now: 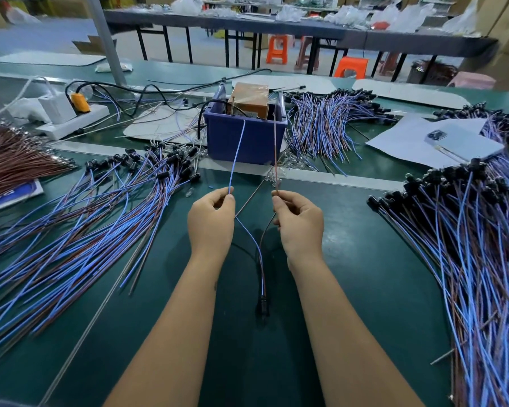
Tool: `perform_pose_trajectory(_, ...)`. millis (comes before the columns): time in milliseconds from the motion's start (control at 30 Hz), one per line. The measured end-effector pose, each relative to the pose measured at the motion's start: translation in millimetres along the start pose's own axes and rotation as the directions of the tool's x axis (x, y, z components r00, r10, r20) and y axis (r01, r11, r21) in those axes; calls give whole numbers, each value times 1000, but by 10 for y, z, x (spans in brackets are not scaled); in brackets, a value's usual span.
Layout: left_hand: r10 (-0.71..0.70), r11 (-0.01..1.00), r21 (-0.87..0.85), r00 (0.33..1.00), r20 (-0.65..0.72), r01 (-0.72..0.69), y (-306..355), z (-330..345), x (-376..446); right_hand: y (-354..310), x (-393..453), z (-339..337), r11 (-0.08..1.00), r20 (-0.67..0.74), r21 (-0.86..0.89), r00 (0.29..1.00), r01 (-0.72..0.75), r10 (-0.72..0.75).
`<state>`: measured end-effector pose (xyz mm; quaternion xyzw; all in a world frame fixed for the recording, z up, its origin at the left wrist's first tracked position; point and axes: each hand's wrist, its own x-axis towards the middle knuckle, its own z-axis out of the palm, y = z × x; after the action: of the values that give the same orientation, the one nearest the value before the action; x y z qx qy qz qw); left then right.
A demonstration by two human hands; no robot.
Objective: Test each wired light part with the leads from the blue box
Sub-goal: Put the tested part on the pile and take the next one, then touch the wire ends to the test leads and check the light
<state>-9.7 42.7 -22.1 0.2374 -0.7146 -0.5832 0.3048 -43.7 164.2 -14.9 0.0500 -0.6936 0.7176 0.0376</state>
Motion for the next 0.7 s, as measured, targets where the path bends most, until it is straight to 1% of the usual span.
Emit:
perform_pose_trajectory(133,19,1000,-24,1000,-23,-19,-8,-8,13,-10,19,21,1000,11,-12,1000,17,-17)
perform_pose_trajectory(267,26,1000,-1,999,-30,-26,-18,-2,52,15,38,32,998,-2,-54,1000,31,-31)
perform_pose_trajectory(533,34,999,37,999,-43,-32,-26,2,85,93,100,66,991,-46,-132,999,-1,-6)
perform_pose_trajectory(700,-8,1000,-15,999,-45,7,-13,0,97,101,115,77,983,-49,-184,999,5,-14)
